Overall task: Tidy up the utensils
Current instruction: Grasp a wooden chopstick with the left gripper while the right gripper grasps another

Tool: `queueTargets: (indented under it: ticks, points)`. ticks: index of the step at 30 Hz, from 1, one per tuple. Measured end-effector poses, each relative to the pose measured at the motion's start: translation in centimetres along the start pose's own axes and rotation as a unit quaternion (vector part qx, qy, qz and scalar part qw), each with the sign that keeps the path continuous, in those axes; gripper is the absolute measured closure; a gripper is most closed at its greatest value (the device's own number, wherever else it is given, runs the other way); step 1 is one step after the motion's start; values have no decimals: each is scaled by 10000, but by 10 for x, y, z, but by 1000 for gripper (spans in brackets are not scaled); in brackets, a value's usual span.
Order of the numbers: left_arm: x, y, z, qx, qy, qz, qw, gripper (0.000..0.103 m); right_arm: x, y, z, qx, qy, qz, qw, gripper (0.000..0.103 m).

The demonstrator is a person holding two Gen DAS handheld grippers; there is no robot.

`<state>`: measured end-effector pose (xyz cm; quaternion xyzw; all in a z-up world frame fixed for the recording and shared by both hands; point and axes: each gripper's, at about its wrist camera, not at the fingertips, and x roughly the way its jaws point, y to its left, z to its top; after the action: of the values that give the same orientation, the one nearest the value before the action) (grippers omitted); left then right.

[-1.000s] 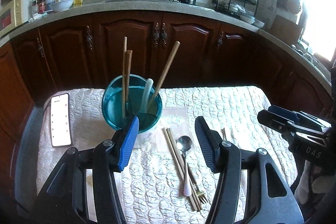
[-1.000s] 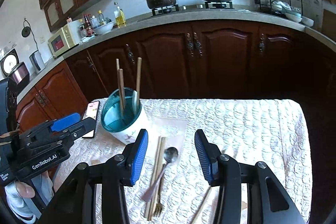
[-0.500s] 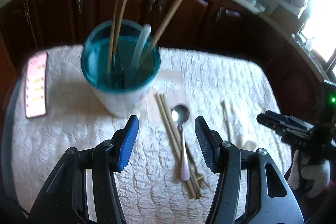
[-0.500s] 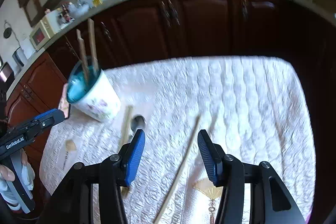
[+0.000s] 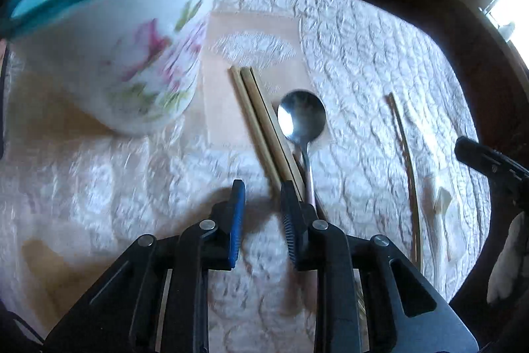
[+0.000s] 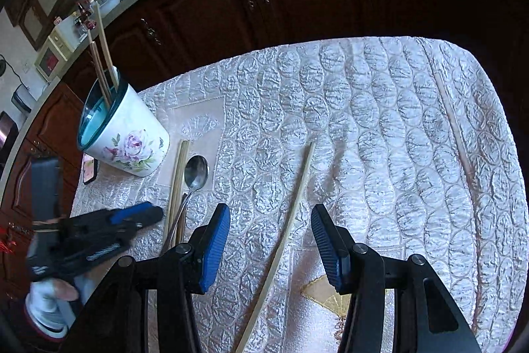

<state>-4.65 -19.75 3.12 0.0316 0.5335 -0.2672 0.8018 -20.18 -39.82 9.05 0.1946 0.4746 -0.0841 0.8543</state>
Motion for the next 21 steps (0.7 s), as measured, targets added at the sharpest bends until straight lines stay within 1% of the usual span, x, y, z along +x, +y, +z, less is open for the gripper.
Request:
queueTargets:
  ticks: [1,4,6,7,8,10,11,12,13,18,21]
  points:
    - [1,-2,3,16,26,17,10000,82,1,0,1,7,2,2,10000,53]
    - [6,-8,9,57,117,-88,9999,84,6,-3,4,64,23,27,10000,53]
    - [11,-8,9,203,169,8,9997,84,12,-3,6,93,56,46,9999,53]
    - [10,-6,9,236,109,-1,9997,88,14,-3,7,97,65,57,9999,53]
    - [11,-3,8,200,116,-22,9997,90,15,-3,7,88,73,77,9999,53]
    - [6,5,5,37,165,-141,9998,96,14,-1,7,13,70,118,9999,53]
    - [3,8,2,21,191,-163,9997,98,15,0,7,-34,78,106,9999,56]
    - [0,10,-2,48,203,-170,9996,98,17,0,7,-76,102,77,9999,62]
    - [-4,13,-7,73,214,-163,9996,98,18,-1,7,-92,126,54,9999,64]
    - [-22,24,-36,53,346,-160,9993,98,33,-11,11,48,212,66,9997,65]
    - [-30,27,-45,63,404,-175,9990,98,48,-18,23,202,287,48,9994,65]
